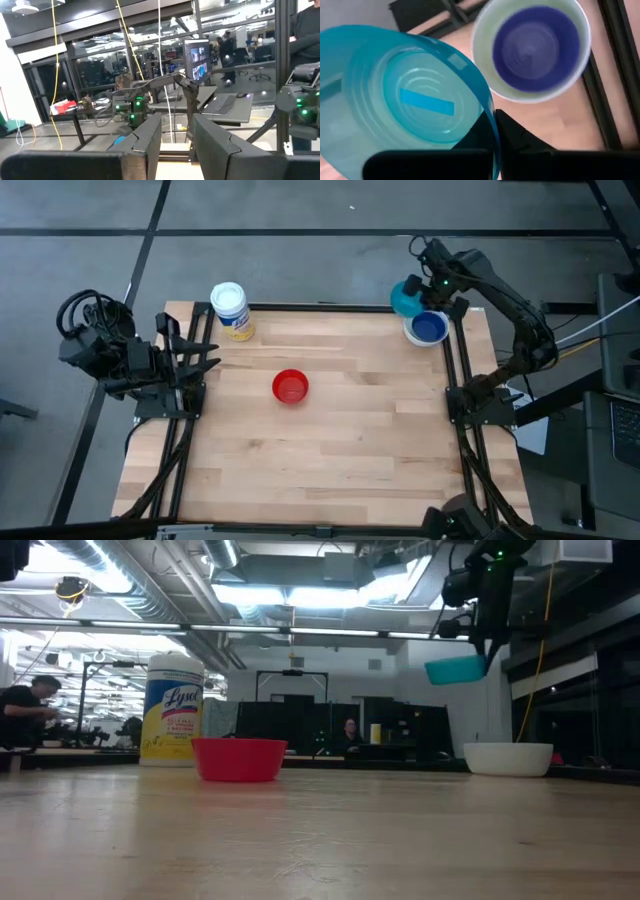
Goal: Nest bowls inside each other
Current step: Stack the light blue bowl on top of the dark blue bowl
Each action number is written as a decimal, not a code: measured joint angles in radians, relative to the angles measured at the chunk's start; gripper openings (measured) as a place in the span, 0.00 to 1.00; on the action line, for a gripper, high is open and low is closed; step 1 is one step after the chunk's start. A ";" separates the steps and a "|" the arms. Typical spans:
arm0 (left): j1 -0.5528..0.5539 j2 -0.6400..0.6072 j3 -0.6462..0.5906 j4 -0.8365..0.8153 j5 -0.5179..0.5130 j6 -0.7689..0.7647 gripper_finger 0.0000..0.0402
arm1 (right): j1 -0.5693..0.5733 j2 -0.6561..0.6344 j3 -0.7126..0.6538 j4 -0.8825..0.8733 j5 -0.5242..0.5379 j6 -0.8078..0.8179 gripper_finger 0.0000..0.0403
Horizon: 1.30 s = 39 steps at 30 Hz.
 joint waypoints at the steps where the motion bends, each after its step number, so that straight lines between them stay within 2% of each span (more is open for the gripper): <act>1: 0.000 0.000 0.000 0.000 0.000 0.002 0.26 | -0.004 0.000 0.000 -0.013 -0.003 0.029 0.00; 5: 0.000 0.000 0.000 0.000 0.001 0.005 0.26 | -0.006 -0.002 -0.034 -0.019 -0.011 0.161 0.00; 9: 0.000 0.000 0.000 0.000 0.002 0.003 0.26 | -0.011 -0.027 -0.120 -0.001 0.014 0.226 0.00; 14: 0.000 0.000 0.000 0.000 0.002 -0.019 0.26 | -0.059 -0.140 -0.296 0.136 0.021 0.288 0.00; 20: 0.000 0.000 0.000 0.002 0.002 -0.025 0.26 | -0.151 -0.298 -0.515 0.254 -0.013 0.321 0.00; 23: 0.000 0.000 0.000 0.011 -0.002 -0.025 0.26 | -0.200 -0.333 -0.583 0.354 -0.054 0.302 0.00; 33: 0.000 0.000 0.000 0.039 -0.024 -0.061 0.26 | -0.230 -0.270 -0.624 0.383 -0.047 0.271 0.00; 39: 0.000 0.006 0.000 0.039 -0.027 -0.085 0.26 | -0.230 -0.256 -0.629 0.382 -0.003 0.272 0.00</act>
